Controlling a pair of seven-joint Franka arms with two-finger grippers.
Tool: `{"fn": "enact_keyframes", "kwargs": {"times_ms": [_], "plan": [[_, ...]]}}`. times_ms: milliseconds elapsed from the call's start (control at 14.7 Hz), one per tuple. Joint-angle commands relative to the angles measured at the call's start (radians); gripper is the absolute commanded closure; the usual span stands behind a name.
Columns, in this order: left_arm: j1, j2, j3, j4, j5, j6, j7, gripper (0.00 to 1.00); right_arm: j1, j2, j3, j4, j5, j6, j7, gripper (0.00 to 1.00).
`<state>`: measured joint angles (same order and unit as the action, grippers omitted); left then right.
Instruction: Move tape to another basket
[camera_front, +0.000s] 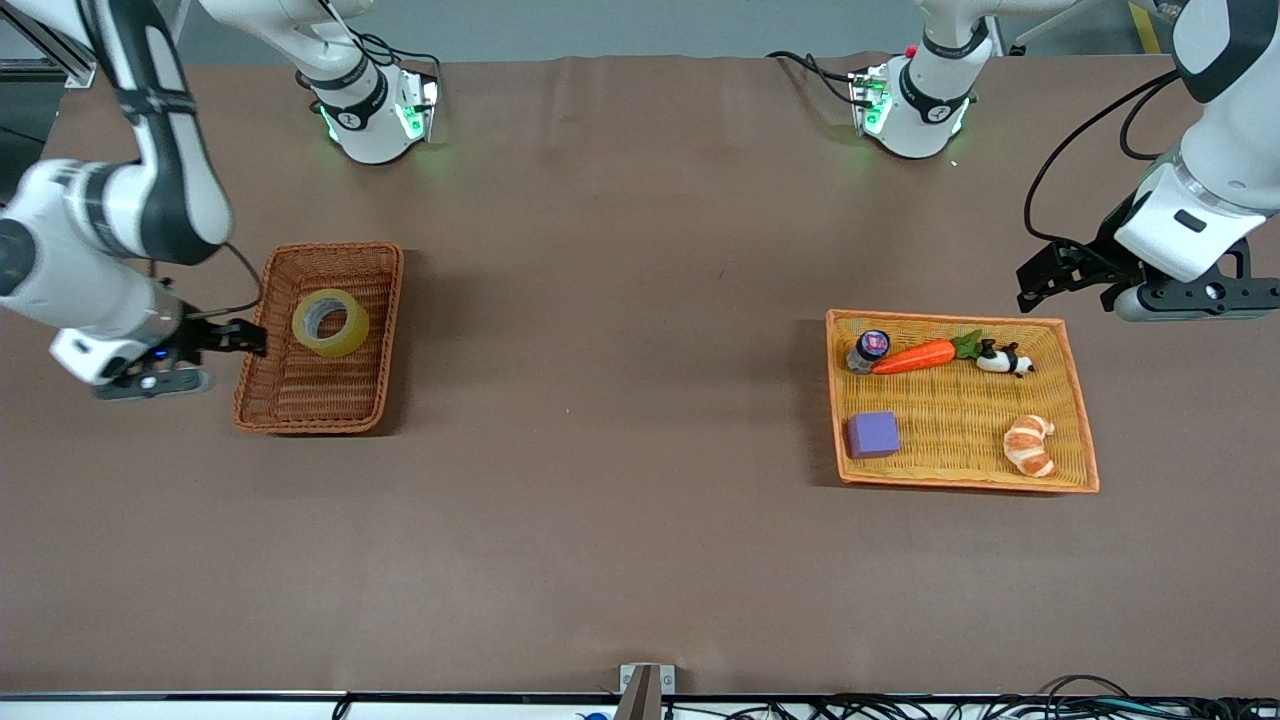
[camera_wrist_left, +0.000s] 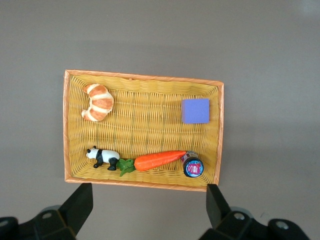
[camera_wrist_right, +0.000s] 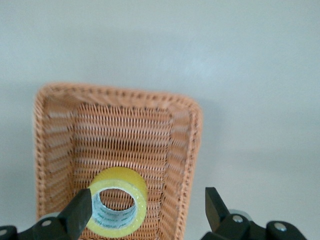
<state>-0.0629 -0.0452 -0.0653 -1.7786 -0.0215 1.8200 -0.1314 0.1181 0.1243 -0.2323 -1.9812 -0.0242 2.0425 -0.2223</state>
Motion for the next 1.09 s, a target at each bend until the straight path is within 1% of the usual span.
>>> {"fn": "enact_keyframes", "kwargs": {"times_ms": [0,136,205,341,409,477,614,750,886,955,1023], "plan": [[-0.002,0.004,-0.004,0.022,0.022,-0.025,-0.011,0.0,-0.017,-0.006,0.004,0.175,0.006,-0.189,0.008,0.0],[-0.003,0.007,-0.004,0.027,0.022,-0.025,-0.011,0.0,-0.018,-0.04,0.005,0.275,0.006,-0.33,0.009,0.0],[-0.003,0.007,-0.004,0.025,0.022,-0.025,-0.011,0.0,-0.018,-0.069,0.007,0.291,0.006,-0.364,0.024,0.0],[-0.003,0.007,-0.004,0.025,0.022,-0.027,-0.011,0.0,-0.018,-0.153,0.016,0.283,0.003,-0.43,0.131,0.0],[-0.005,0.007,-0.004,0.025,0.023,-0.027,-0.011,0.0,-0.02,-0.182,0.025,0.282,0.001,-0.447,0.142,0.0],[-0.006,0.007,-0.004,0.025,0.023,-0.027,-0.013,0.0,-0.034,-0.195,0.042,0.286,-0.002,-0.456,0.143,0.0],[-0.012,0.008,-0.004,0.027,0.023,-0.027,-0.013,0.0,-0.083,-0.235,0.096,0.289,-0.005,-0.493,0.152,0.0],[-0.005,0.008,-0.005,0.025,0.023,-0.028,-0.011,0.0,-0.074,-0.232,0.084,0.31,-0.008,-0.505,0.152,0.0],[-0.003,0.008,-0.004,0.024,0.023,-0.028,-0.01,0.0,-0.069,-0.183,0.076,0.404,0.001,-0.548,0.152,0.0],[-0.002,0.008,-0.004,0.024,0.023,-0.028,-0.005,0.0,-0.066,-0.155,0.077,0.436,0.003,-0.565,0.152,0.0],[0.0,0.008,-0.002,0.025,0.023,-0.028,0.002,0.0,-0.063,-0.147,0.076,0.456,0.001,-0.565,0.153,0.0]]}}
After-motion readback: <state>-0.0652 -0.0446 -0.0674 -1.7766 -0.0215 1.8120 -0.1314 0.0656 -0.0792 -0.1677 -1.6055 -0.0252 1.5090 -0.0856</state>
